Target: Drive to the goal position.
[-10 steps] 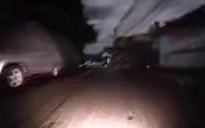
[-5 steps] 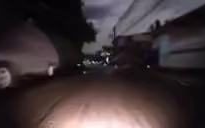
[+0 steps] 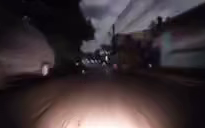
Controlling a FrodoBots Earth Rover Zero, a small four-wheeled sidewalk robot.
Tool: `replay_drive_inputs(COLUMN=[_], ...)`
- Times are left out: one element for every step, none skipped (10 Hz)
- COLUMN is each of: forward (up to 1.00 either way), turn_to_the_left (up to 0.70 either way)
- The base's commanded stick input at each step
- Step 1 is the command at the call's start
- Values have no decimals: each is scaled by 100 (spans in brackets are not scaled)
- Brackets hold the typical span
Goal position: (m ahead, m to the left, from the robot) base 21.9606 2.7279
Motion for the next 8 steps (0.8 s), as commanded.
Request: replay_drive_inputs(forward=[100, 100, 100, 100, 100, 100, 100, 100], turn_to_the_left=[0, 0, 0, 0, 0, 0, 0, 0])
